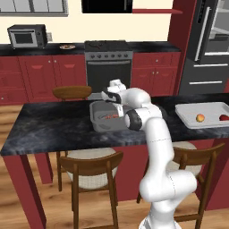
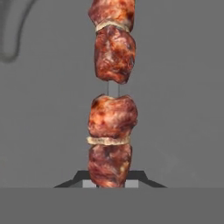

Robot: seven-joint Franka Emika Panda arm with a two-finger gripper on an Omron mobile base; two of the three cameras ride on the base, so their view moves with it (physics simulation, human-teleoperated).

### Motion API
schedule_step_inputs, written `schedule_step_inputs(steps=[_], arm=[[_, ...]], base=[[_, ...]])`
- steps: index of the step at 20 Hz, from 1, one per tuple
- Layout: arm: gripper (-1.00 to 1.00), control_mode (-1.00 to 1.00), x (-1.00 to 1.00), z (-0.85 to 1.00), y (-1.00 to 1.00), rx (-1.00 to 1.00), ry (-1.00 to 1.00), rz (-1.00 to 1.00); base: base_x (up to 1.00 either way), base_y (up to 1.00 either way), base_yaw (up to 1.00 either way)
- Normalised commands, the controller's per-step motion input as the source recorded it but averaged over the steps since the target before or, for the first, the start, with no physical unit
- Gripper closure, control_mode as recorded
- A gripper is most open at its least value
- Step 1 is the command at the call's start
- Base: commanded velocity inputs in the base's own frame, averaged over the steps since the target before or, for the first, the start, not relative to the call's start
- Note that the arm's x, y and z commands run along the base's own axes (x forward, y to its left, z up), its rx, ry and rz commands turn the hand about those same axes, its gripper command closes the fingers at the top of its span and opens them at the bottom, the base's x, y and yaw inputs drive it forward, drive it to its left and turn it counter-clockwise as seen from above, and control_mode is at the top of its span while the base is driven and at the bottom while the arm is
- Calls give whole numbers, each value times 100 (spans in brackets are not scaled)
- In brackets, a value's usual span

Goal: Place the cold items (mango and tomato) from the fridge in one tupperware on the dining counter. Place the warm items (kebab skewer and hot dog) in the stove area in another tupperware.

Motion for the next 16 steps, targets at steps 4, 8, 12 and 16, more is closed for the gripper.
schedule_step_inputs(steps=[4, 8, 12, 16], arm=[[-100, -100, 0, -14, 0, 0, -5, 0], [-100, -100, -15, 4, -5, 0, -7, 0], [-100, -100, -37, 41, -21, 0, -10, -1], [-100, -100, -55, 60, -24, 0, -15, -6]], base=[[0, 0, 0], [0, 0, 0], [0, 0, 0], [0, 0, 0]])
